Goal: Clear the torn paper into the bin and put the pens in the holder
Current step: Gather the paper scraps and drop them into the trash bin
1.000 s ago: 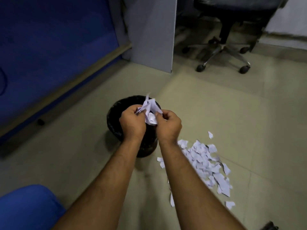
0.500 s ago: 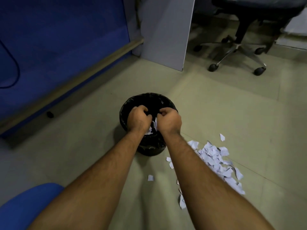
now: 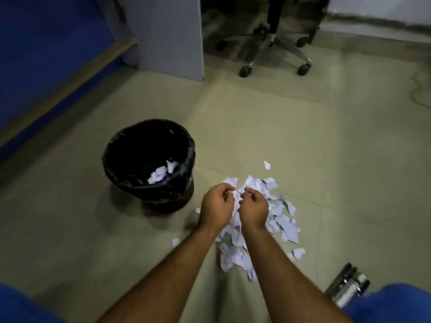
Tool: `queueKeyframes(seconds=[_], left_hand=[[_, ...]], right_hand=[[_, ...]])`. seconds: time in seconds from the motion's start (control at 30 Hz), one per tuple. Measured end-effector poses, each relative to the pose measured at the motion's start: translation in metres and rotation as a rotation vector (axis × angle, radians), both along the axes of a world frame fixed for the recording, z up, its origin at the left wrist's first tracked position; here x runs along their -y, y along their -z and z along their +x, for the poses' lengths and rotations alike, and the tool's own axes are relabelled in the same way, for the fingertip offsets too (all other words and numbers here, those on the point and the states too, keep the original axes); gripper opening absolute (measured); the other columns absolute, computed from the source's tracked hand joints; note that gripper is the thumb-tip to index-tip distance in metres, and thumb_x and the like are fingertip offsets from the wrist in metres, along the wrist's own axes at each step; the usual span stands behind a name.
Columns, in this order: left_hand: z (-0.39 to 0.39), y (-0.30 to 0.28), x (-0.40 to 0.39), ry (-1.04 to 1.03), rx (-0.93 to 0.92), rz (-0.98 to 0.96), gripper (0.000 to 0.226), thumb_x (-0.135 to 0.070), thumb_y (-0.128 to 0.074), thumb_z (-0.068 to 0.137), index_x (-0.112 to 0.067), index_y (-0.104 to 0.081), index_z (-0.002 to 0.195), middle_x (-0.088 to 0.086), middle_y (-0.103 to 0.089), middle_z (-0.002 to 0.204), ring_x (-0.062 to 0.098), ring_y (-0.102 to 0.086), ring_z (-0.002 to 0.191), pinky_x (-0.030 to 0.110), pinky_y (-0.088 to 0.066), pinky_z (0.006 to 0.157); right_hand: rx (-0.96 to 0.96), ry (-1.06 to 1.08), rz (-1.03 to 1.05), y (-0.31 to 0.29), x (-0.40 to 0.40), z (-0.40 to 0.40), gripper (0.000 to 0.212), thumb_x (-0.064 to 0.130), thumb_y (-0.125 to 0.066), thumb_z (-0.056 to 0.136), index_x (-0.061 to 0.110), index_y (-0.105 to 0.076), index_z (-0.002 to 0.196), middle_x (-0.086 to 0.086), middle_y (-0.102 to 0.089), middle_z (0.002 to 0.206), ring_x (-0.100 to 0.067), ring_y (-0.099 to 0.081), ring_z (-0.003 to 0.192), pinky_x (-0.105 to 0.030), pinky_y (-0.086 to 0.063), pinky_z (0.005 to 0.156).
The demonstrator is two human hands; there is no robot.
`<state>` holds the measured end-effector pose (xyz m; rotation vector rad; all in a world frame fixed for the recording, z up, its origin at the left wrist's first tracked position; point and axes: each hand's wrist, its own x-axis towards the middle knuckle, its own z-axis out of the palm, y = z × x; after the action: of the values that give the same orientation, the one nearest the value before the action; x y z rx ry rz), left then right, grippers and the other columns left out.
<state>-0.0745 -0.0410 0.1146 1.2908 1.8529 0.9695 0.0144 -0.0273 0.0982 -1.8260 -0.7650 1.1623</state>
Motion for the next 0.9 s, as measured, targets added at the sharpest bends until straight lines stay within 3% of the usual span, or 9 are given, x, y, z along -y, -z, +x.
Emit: queueKeyframes(seconds=[0.03,0.1,0.2,0.33,0.43,0.53,0.63,0.73,0.9], left_hand=[[0.004,0.017,0.002,0.050,-0.037,-0.081,0.024,-0.006,-0.054,0.086,-0.015,-0.069,0.103,0.004,-0.070,0.102,0.021,-0.065,0.092,0.030,-0.051,0.083],[0.017,0.048,0.006,0.188,-0.175,-0.196,0.031,-0.012,-0.054,0.087,-0.015,-0.063,0.117,0.007,-0.064,0.117,0.023,-0.061,0.105,0.032,-0.049,0.092],[0.027,0.079,-0.001,0.381,-0.462,-0.138,0.045,-0.022,-0.052,0.088,-0.016,-0.053,0.132,0.011,-0.056,0.128,0.031,-0.053,0.116,0.040,-0.045,0.098],[0.040,0.092,-0.029,0.447,-0.643,-0.114,0.051,-0.027,-0.055,0.085,-0.017,-0.046,0.134,0.012,-0.053,0.127,0.035,-0.052,0.115,0.044,-0.047,0.093],[0.048,0.103,-0.047,0.544,-0.716,-0.324,0.080,-0.046,-0.064,0.080,-0.021,-0.027,0.146,0.012,-0.043,0.139,0.035,-0.046,0.126,0.046,-0.042,0.098],[0.051,0.123,-0.050,0.602,-0.736,-0.504,0.101,-0.055,-0.066,0.074,-0.028,-0.009,0.152,0.015,-0.033,0.146,0.039,-0.039,0.131,0.048,-0.042,0.100],[0.059,0.130,-0.030,0.608,-0.838,-0.453,0.068,-0.040,-0.056,0.089,-0.027,-0.026,0.149,0.016,-0.035,0.144,0.039,-0.041,0.127,0.045,-0.045,0.099],[0.065,0.119,-0.011,0.532,-0.817,-0.370,0.037,-0.024,-0.046,0.098,-0.022,-0.047,0.135,0.015,-0.049,0.131,0.035,-0.053,0.117,0.043,-0.049,0.090],[0.057,0.120,0.000,0.339,-0.569,-0.316,0.040,-0.015,-0.039,0.101,-0.020,-0.043,0.141,0.015,-0.052,0.134,0.034,-0.055,0.119,0.039,-0.046,0.097]], right_hand=[[0.079,-0.043,-0.031,0.011,0.006,0.011,0.023,0.016,-0.054,0.090,0.027,-0.071,0.100,0.000,-0.073,0.107,-0.020,-0.067,0.098,-0.028,-0.049,0.087],[0.200,-0.128,-0.096,0.035,0.012,0.036,0.025,0.016,-0.059,0.090,0.019,-0.070,0.113,-0.003,-0.071,0.113,-0.023,-0.065,0.105,-0.022,-0.042,0.082],[0.341,-0.280,-0.113,0.056,0.005,0.064,0.031,0.020,-0.066,0.087,0.016,-0.069,0.117,-0.008,-0.070,0.117,-0.028,-0.065,0.109,-0.027,-0.046,0.087],[0.607,-0.458,-0.078,0.073,-0.017,0.082,0.036,0.031,-0.061,0.080,0.016,-0.070,0.112,-0.012,-0.069,0.115,-0.034,-0.062,0.110,-0.037,-0.048,0.094],[0.750,-0.643,-0.136,0.084,-0.028,0.086,0.061,0.050,-0.047,0.072,0.022,-0.062,0.124,-0.011,-0.060,0.127,-0.037,-0.056,0.117,-0.042,-0.047,0.098],[0.775,-0.816,-0.289,0.093,-0.024,0.085,0.071,0.041,-0.066,0.078,0.027,-0.043,0.144,-0.011,-0.041,0.146,-0.037,-0.042,0.132,-0.047,-0.042,0.107],[0.851,-0.814,-0.276,0.099,-0.008,0.078,0.065,0.039,-0.069,0.079,0.030,-0.047,0.139,-0.010,-0.041,0.139,-0.035,-0.044,0.125,-0.045,-0.047,0.097],[0.903,-0.778,-0.251,0.100,0.012,0.067,0.049,0.034,-0.071,0.079,0.027,-0.056,0.125,-0.010,-0.048,0.125,-0.033,-0.054,0.109,-0.041,-0.052,0.084],[0.731,-0.610,-0.199,0.103,0.023,0.069,0.019,0.022,-0.055,0.092,0.015,-0.066,0.106,-0.014,-0.061,0.109,-0.035,-0.065,0.096,-0.033,-0.049,0.078]])
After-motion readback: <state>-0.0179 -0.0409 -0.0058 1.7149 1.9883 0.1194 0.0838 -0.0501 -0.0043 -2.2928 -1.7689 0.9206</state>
